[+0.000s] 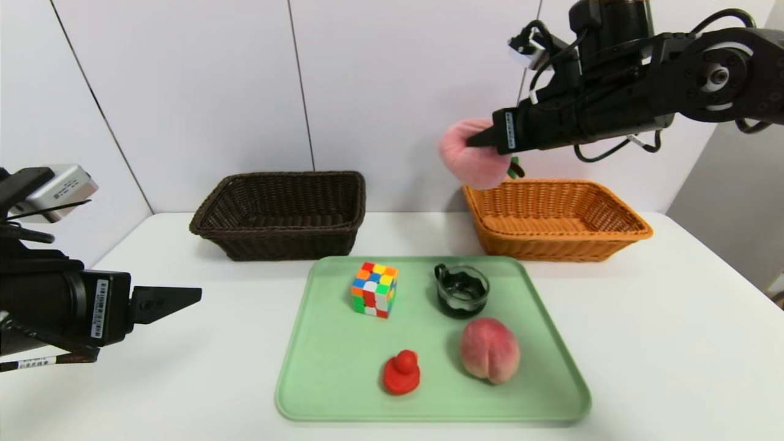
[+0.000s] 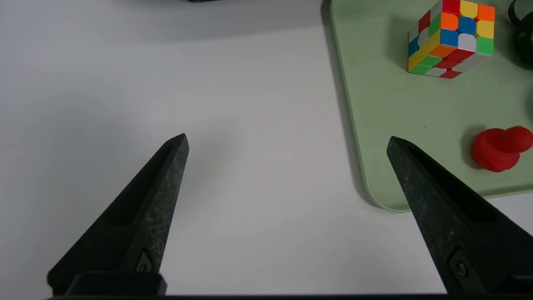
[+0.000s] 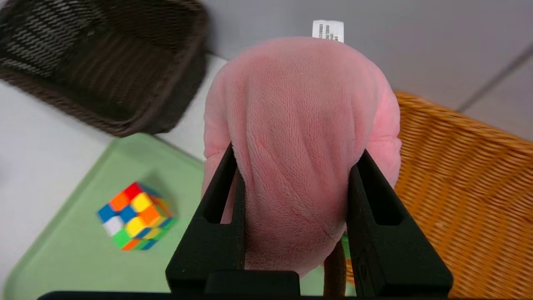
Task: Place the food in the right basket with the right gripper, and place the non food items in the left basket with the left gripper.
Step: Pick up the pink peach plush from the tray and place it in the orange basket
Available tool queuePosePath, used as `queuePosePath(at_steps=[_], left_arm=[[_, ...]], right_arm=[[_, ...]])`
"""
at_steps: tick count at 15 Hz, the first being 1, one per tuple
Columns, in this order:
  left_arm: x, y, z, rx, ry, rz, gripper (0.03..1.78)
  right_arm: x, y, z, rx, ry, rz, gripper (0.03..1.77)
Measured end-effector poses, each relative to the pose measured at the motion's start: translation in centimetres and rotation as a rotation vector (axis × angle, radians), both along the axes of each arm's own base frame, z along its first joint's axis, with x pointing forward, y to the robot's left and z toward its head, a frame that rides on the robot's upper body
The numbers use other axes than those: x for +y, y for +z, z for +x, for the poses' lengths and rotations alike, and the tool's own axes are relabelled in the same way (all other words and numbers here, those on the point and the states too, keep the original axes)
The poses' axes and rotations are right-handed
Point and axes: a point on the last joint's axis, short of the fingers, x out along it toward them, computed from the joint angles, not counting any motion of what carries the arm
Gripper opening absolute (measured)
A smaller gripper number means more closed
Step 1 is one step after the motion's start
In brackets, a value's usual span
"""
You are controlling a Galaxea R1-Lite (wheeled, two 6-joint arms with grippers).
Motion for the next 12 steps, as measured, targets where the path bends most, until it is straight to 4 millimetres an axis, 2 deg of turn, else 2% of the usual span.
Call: queuePosePath(at_steps=[3,8,12], left_arm=[[0.0,0.1,-0.2,-0.005,0.0,-0.001,1.69],[0.1,0.1,-0.3,-0.006,0.001,-0.002,1.69],[0.1,0.1,-0.3,-0.01,0.001,-0.002,1.69]], right_arm=[[-4.0,-1.1,1.9,0.032,-0.109,-0.012,0.66],[-7.2,-4.7,4.3,0.126,-0.186,-0.063,0.66],[-8.1,-7.2,5.6,0.193,-0.204,-0.073,1.07]])
